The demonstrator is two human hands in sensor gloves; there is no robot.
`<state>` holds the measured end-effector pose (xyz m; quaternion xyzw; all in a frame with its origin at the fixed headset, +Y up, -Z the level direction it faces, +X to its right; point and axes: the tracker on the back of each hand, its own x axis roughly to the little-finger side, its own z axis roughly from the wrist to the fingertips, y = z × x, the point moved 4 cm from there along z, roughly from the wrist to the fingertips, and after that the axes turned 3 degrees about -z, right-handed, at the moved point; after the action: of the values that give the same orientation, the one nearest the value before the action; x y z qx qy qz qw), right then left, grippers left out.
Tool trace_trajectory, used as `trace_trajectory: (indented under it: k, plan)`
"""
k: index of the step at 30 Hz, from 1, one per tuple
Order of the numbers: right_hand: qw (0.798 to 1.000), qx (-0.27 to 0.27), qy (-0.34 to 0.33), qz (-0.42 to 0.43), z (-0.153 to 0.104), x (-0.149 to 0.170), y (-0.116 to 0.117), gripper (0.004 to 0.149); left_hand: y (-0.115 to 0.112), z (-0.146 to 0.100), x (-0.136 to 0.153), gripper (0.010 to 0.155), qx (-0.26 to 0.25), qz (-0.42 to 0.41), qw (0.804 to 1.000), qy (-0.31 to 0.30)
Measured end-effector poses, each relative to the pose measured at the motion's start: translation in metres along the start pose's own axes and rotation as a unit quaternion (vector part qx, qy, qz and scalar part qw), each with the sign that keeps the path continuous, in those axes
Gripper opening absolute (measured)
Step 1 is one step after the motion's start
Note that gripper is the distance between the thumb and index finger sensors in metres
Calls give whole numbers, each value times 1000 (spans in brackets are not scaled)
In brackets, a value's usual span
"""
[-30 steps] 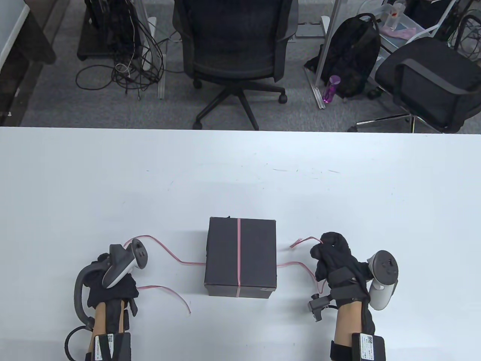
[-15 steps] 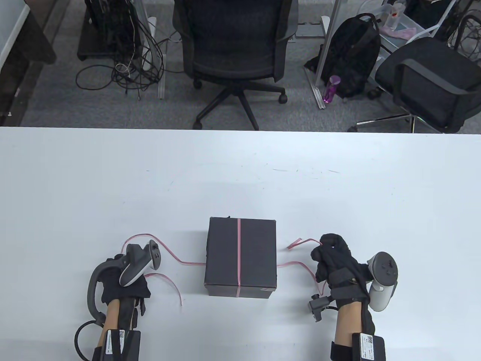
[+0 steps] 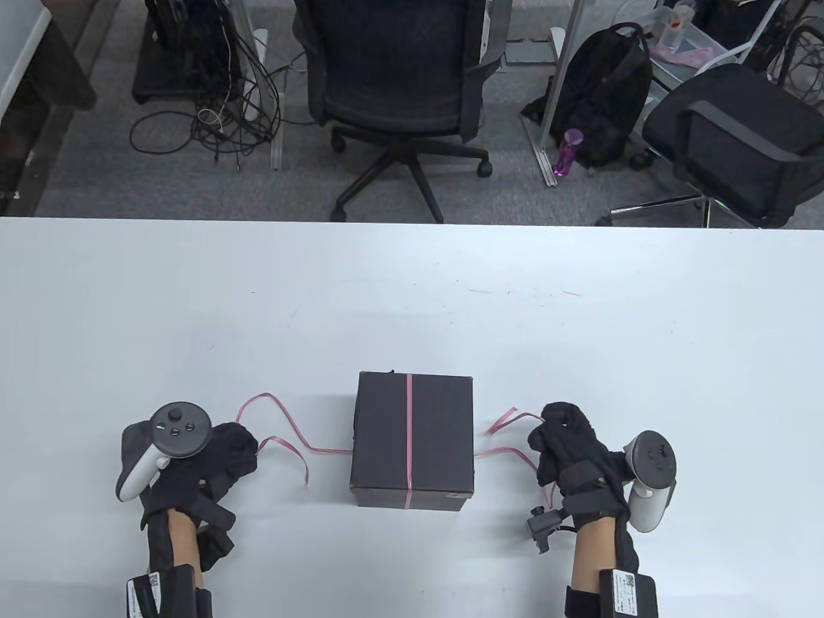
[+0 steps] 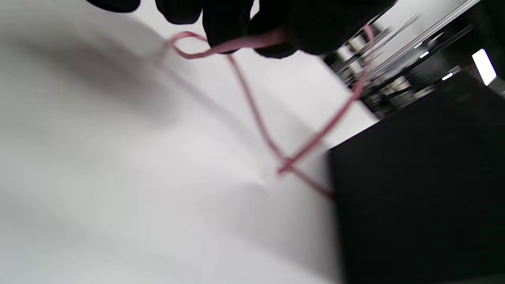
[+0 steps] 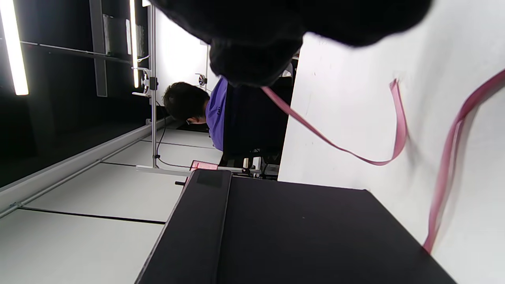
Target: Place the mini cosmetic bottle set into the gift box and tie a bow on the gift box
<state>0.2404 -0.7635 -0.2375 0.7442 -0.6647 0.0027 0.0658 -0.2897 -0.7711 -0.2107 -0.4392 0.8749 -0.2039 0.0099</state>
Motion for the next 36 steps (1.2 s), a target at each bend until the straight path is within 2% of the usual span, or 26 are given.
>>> trace_trajectory:
  k: [2,5,12,15,18,22,25,29,31,33,36]
  plan:
    - [1000,-5,0,-8,1,0,2,49,2,0,-4,41,-1,-86,995,-59]
    - [1000,-8,-2,-27,2,-3,5,50,2,1,-7,41,-8,-216,970,-114]
    - [995,21,-7,-99,0,-12,5,48,-13,11,-8,45,9,-330,940,-82]
    - [996,-6,-29,-87,-2,-28,12,49,-12,9,-20,49,-29,-305,950,-61]
    - [993,-26,-60,-98,-2,-50,24,49,-6,9,-46,47,-59,-270,958,-75]
    - [986,-83,-102,-103,3,-84,59,42,-3,15,-108,46,-78,-218,966,-117]
    - [978,-92,-138,-126,8,-110,84,40,-5,18,-157,45,-98,-163,970,-152]
    - [964,-168,-152,-139,11,-134,116,47,-5,20,-199,45,-141,-123,967,-174]
    - [960,-184,-155,-142,12,-141,127,52,-6,18,-216,44,-155,-103,963,-196]
    - [956,-207,-145,-147,13,-144,136,58,-8,12,-233,44,-151,-92,952,-249]
    - [958,-237,-124,-106,21,-142,141,71,-19,2,-254,43,-85,-82,937,-329]
